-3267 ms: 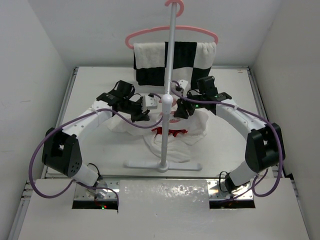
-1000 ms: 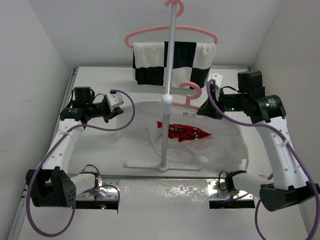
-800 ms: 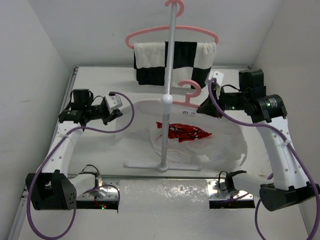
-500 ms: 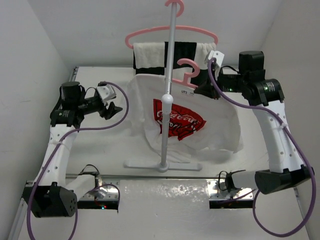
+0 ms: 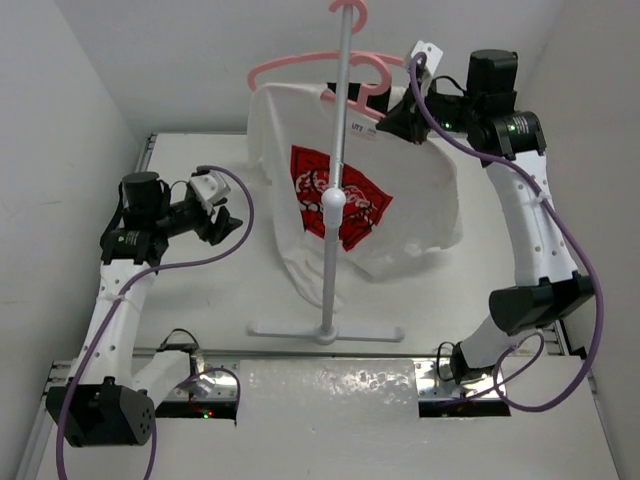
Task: Place the t-shirt on the hanger
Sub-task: Place the hanger at the clothesline.
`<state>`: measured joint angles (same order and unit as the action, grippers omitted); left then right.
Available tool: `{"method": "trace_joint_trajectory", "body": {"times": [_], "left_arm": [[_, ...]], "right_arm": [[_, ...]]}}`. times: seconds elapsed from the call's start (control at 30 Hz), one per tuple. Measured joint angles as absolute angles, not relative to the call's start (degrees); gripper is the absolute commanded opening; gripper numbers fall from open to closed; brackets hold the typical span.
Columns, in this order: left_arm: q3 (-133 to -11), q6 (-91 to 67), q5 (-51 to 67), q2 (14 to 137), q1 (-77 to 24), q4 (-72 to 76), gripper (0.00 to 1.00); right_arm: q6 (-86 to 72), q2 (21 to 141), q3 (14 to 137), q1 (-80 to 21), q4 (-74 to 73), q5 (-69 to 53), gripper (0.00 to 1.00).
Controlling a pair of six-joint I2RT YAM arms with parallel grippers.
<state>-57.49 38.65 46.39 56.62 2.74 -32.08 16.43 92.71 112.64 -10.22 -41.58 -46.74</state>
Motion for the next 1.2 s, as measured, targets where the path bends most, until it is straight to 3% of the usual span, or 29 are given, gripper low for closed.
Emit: {"method": "trace_joint_trajectory", "body": {"times": [0.4,0.9,0.93,0.97,1.07,1.2], "left_arm": [[-53.4,36.9,45.4,54.6,2.7,-30.6,0.58],[-49.5,34.7,45.7,52.3,2.7,-27.2,0.58],[-49.3,34.6,45.7,52.3,2.7,-27.2,0.58],[-49.1,34.5,45.7,52.3,2.7,-27.1,0.58],[-48.7,34.3,45.7,52.2,2.7,-27.1,0.59],[-48.6,34.1,45.7,51.7,2.7,-27.0,0.59]], "right_arm": [[5.7,103.0,119.9,-10.9,-28.3,-49.4,0.00],[9.2,106.6,119.9,-14.9,-31.4,-46.6,0.00],[9.4,106.6,119.9,-15.0,-31.4,-46.2,0.09],[9.5,106.5,119.9,-15.2,-31.4,-45.6,0.48],[9.8,105.5,118.6,-15.1,-32.0,-43.0,0.99],[11.1,101.0,113.1,-14.7,-33.4,-38.5,0.99]]}}
